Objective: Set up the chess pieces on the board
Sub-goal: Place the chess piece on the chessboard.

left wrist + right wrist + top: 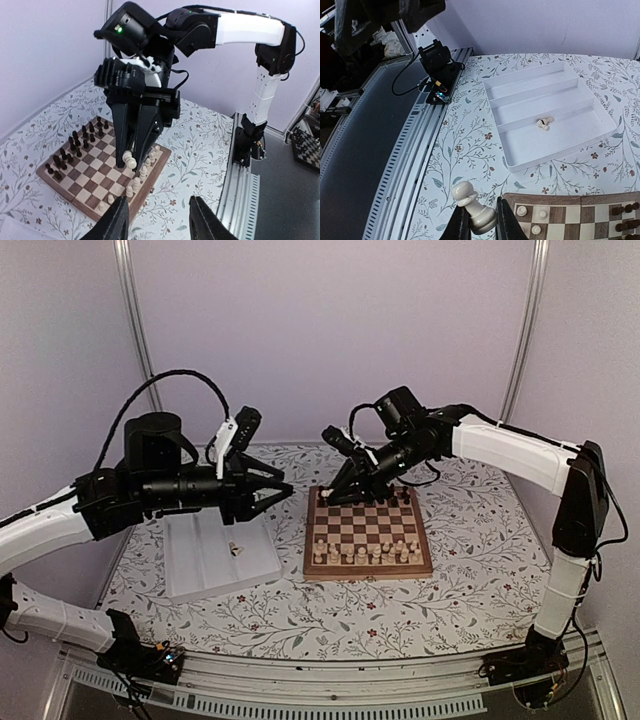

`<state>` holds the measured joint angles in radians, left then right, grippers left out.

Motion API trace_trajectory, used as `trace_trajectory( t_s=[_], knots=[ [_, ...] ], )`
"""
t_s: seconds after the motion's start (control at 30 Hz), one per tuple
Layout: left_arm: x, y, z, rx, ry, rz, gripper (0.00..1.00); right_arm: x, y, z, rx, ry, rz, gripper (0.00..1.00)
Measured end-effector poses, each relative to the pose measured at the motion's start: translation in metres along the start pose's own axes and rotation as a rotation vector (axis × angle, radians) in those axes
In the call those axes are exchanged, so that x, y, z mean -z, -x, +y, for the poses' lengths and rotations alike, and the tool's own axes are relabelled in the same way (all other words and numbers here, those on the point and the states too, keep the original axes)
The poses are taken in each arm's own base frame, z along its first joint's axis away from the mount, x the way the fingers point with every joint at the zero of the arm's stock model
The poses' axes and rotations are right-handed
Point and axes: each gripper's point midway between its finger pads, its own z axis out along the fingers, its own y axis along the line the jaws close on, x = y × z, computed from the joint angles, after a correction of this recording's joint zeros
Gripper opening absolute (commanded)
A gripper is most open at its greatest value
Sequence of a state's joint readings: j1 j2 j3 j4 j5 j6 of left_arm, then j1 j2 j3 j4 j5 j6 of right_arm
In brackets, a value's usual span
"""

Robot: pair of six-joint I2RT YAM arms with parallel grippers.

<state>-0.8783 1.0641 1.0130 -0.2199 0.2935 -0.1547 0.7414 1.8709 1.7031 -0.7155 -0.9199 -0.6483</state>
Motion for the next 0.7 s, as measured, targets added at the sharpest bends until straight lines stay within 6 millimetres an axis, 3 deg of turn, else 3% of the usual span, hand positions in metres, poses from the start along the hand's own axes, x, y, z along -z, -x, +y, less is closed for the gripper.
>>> trace_trajectory(
  t_s=[0.07,0.27,0.7],
  knots=[
    [-0.015,0.002,-0.002,-0.057,0.01,-0.018,0.45,0.003,-0.003,0.004,-0.063,0.042,-0.03,0.06],
    [-0.062,-0.022,0.0,-0.162,0.029,0.077,0.44,-0.004,0.002,0.025,-0.137,0.152,-0.074,0.08],
    [-0.072,-0.02,0.001,-0.236,0.043,0.09,0.32,-0.003,0.009,0.034,-0.155,0.208,-0.108,0.09]
  ],
)
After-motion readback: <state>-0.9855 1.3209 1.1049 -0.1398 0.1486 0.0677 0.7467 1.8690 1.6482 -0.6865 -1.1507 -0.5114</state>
